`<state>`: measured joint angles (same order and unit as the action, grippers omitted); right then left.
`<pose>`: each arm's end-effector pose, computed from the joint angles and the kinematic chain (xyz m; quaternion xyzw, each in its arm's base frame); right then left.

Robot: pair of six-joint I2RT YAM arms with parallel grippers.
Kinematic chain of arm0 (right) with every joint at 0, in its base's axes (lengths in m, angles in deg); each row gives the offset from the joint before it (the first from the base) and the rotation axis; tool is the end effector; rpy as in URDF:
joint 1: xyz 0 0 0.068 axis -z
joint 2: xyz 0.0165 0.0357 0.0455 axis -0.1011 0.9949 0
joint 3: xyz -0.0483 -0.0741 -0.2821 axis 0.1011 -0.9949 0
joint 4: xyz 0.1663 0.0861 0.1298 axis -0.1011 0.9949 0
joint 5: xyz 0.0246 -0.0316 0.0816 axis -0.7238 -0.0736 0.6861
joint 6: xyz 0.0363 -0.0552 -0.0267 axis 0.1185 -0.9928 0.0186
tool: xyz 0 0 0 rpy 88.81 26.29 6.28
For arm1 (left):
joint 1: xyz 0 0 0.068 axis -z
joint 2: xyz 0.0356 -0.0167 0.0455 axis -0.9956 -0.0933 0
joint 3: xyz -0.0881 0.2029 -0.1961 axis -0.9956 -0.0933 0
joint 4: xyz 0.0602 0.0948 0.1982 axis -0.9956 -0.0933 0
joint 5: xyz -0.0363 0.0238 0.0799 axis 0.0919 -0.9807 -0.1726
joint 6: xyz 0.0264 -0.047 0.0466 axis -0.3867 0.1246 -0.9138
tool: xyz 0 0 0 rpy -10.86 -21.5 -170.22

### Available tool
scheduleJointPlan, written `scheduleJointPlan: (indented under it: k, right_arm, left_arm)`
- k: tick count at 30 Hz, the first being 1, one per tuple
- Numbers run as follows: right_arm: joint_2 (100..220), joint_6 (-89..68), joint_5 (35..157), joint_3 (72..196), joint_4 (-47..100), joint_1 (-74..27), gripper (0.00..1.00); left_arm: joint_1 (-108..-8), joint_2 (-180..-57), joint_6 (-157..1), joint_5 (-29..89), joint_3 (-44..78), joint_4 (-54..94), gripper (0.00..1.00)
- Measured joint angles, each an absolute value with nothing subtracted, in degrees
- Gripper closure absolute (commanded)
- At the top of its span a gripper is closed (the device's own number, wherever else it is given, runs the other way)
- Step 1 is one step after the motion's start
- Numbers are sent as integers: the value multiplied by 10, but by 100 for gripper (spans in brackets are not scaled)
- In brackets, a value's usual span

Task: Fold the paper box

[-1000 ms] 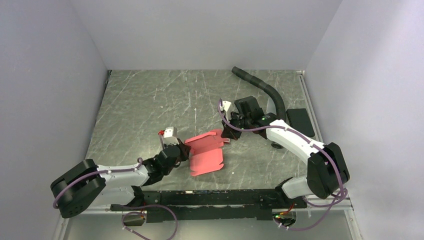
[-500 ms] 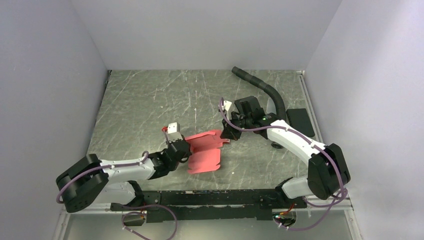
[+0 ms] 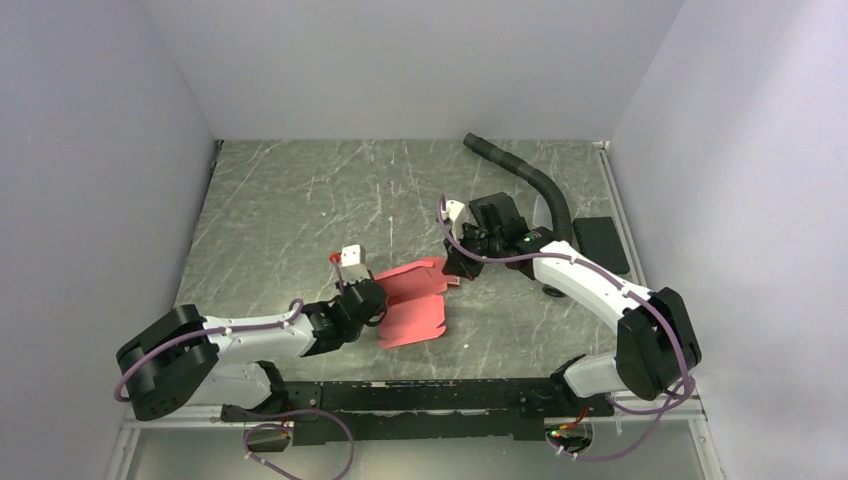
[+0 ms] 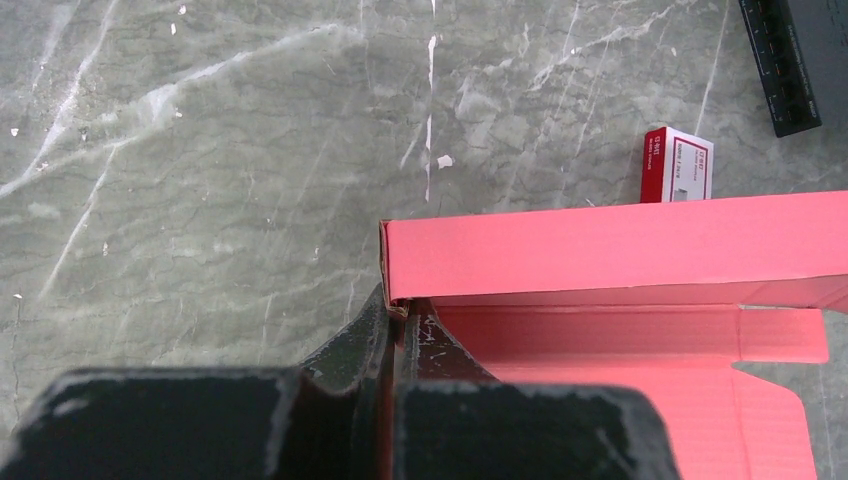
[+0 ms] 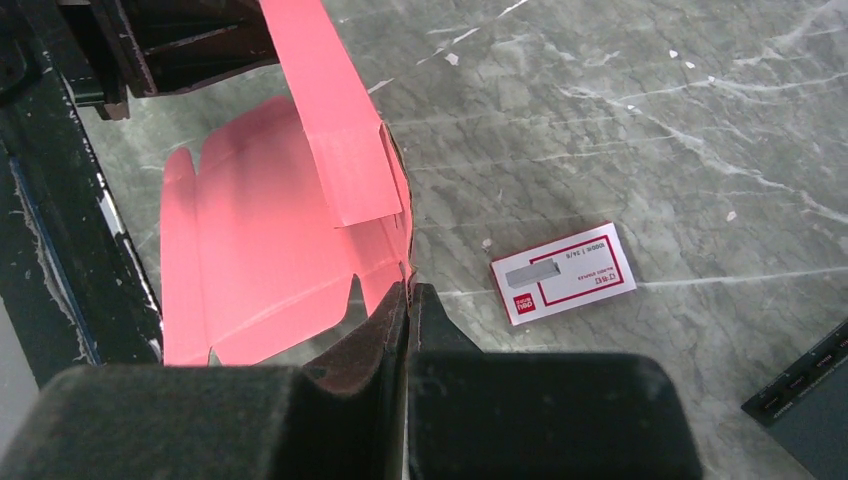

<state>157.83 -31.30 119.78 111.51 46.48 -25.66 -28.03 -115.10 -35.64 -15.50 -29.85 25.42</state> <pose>0.2103 0.1643 0.2700 -0.4398 0.7840 0.3008 0.3185 0.1459 -0.1567 0.1991 -0.1168 0.8595 -0.1670 0.4687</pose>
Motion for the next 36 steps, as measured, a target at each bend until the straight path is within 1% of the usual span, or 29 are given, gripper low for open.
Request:
scheduleJointPlan:
  k: [11,24,30,33,36]
  right_arm:
    - [1579,-300,1165,1114,454,-260,100]
    - [1579,-294,1203,1101,450,-260,100]
    - [1583,-291,1238,1093,446,-260,100]
    - [1591,-289,1245,1093,441,-258,88]
    - [1594,-288,1250,1093,440,-259,81]
  left_arm:
    - [-279,-1146,-343,-155,-286,223,100]
    - [-278,-1187,-321,-172,-242,155,100]
    - [-278,-1197,-319,-179,-236,147,100]
    - [-279,-1194,-334,-178,-248,171,100]
    - [-279,-1177,-349,-175,-268,195,100]
